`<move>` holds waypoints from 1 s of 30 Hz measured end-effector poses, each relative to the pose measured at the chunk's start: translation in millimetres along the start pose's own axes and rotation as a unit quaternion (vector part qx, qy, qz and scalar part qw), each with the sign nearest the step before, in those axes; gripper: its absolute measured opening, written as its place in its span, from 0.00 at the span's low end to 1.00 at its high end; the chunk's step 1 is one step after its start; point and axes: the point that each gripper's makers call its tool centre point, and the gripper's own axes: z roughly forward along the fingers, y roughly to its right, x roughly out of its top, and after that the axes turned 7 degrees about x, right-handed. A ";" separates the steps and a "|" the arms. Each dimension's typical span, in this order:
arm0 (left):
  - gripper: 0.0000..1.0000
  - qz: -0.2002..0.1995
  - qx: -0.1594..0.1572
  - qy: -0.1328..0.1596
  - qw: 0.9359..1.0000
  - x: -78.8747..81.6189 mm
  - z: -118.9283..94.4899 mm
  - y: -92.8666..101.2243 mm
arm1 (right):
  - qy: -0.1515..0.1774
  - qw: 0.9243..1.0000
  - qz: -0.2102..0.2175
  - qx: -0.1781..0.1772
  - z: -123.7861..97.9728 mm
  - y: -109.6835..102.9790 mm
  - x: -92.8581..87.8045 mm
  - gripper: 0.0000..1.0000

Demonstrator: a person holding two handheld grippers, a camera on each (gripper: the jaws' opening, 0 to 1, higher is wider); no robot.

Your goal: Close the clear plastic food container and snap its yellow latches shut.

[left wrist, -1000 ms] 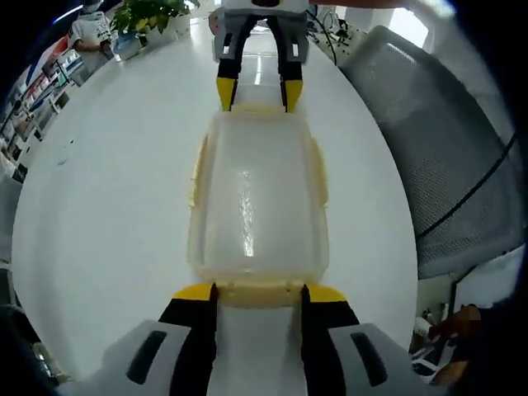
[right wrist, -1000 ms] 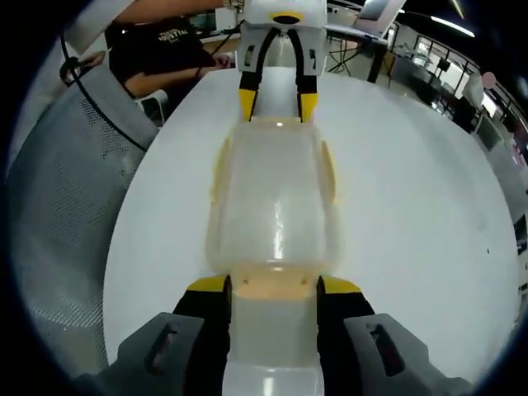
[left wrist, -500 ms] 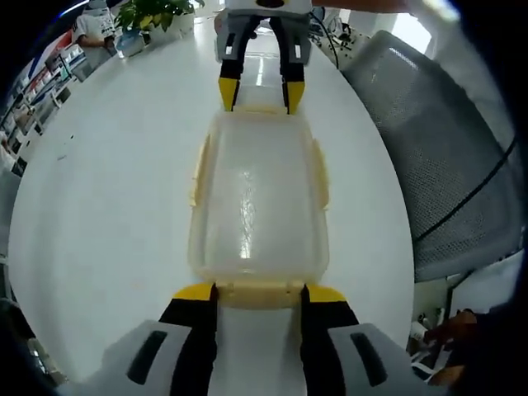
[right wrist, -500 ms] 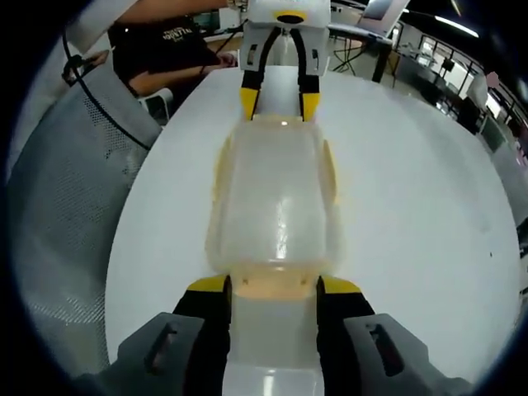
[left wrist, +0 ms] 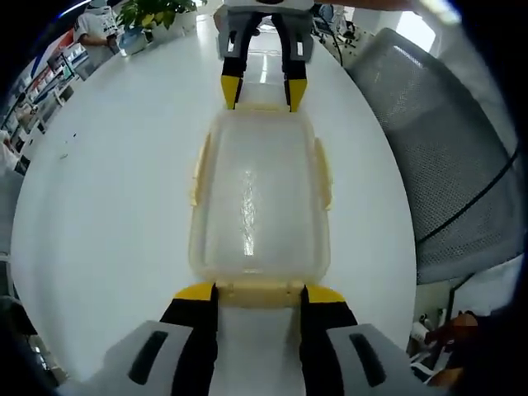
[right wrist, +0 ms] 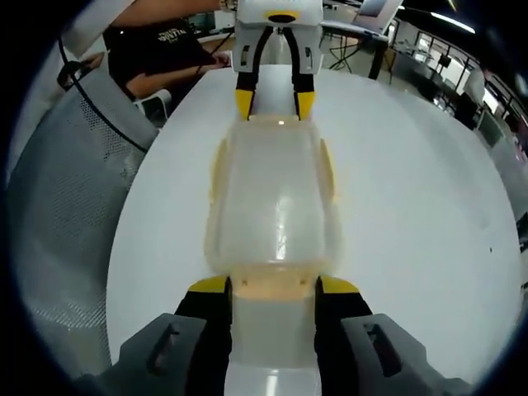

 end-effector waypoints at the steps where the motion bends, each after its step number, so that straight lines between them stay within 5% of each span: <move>1: 0.34 0.002 0.000 0.000 1.000 0.1 0.0 0.2 | 0.000 1.000 0.001 0.001 0.1 -0.4 0.2 0.35; 30: 0.34 0.005 0.000 0.000 1.000 -1.8 -1.9 5.2 | 0.004 1.000 0.005 0.004 -0.8 -4.0 1.7 0.35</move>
